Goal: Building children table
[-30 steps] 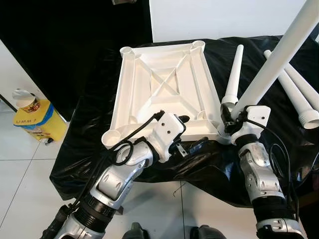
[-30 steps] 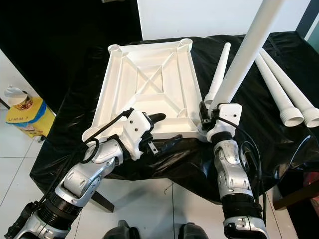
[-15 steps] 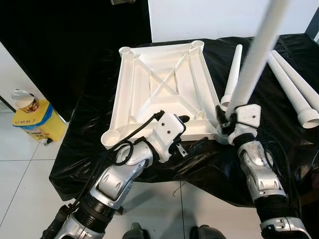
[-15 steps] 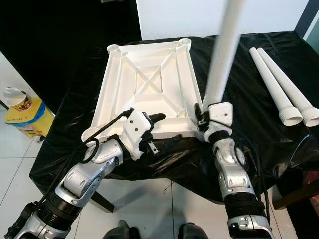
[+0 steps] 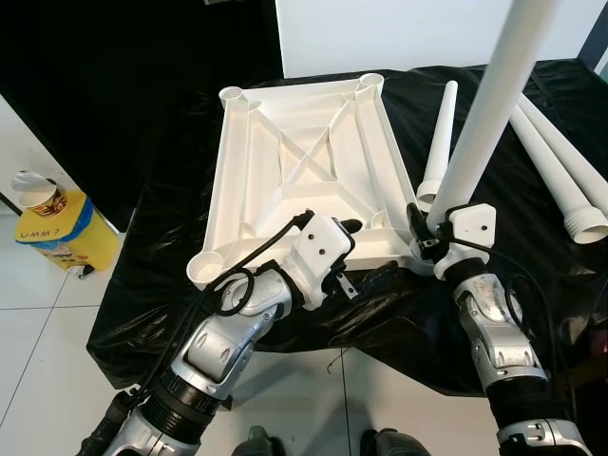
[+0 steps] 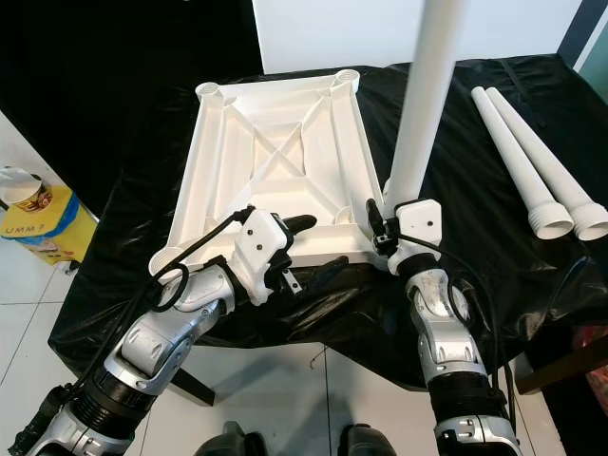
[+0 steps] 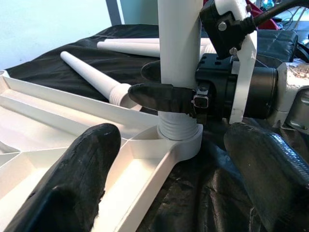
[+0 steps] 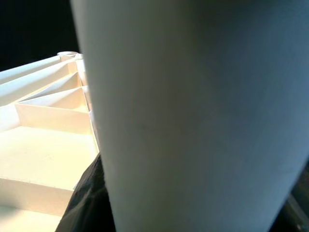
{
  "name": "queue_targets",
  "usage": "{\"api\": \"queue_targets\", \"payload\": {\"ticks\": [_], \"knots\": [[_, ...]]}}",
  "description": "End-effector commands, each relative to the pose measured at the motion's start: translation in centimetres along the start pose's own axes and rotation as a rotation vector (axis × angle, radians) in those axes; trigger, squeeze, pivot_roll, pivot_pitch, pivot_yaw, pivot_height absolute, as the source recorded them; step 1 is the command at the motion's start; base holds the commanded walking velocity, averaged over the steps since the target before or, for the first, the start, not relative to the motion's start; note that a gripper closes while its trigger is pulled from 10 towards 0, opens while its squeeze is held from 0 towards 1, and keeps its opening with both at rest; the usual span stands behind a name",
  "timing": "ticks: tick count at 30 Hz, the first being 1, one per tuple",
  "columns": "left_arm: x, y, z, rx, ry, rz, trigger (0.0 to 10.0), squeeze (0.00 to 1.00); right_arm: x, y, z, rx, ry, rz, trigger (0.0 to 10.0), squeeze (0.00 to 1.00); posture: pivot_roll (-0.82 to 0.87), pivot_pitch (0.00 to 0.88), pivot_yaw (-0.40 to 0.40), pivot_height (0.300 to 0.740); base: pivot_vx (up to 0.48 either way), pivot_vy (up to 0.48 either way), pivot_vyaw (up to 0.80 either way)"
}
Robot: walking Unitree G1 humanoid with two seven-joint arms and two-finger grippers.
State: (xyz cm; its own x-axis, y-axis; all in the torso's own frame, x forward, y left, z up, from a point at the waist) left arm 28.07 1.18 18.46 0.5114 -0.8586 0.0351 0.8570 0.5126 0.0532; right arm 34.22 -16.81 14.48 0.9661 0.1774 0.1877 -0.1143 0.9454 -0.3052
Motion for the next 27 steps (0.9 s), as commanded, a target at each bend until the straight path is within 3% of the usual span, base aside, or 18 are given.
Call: {"api": "queue_targets", "payload": {"ticks": [1,14,19,25,27], "knots": [[-0.2,-0.5,0.1,0.008,0.006,-0.07,10.0,0.0,-1.4,1.3,-4.3,0.073,0.208,0.025,10.0,0.0,0.03,0.12,0.056,0.74,0.0,0.0,0.0],[-0.2,-0.6,0.1,0.01,0.005,-0.074,10.0,0.0,-1.5,1.0,-5.0,0.117,0.258,-0.046,10.0,0.0,0.03,0.11,0.048,0.74,0.0,0.0,0.0],[-0.2,-0.7,0.1,0.009,0.005,-0.074,10.0,0.0,-1.8,1.6,-5.4,0.145,0.294,-0.102,10.0,0.0,0.03,0.103,0.043,0.74,0.0,0.0,0.0],[-0.2,-0.7,0.0,0.01,0.005,-0.074,10.0,0.0,-2.1,1.6,-5.6,0.167,0.321,-0.194,10.0,0.0,0.03,0.099,0.039,0.74,0.0,0.0,0.0],[-0.2,-0.7,0.0,0.011,0.005,-0.073,10.0,0.0,-2.4,1.4,-5.7,0.187,0.343,-0.306,10.0,0.0,0.03,0.094,0.031,0.74,0.0,0.0,0.0]]}}
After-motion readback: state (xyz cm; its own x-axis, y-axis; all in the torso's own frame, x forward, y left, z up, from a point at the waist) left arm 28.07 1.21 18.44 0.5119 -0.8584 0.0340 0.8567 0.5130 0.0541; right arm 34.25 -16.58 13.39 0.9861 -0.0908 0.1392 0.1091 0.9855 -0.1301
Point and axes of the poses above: a point about 5 cm out from each wrist's last joint towards the gripper, its own x axis pointing out of the wrist towards the gripper, its own z axis along the axis of the wrist's last joint, y = z × x, the point moved 3 cm from there along x, pointing out of the wrist towards the gripper, and after that the axes turned 11 degrees about -x, right-handed, at the moved point
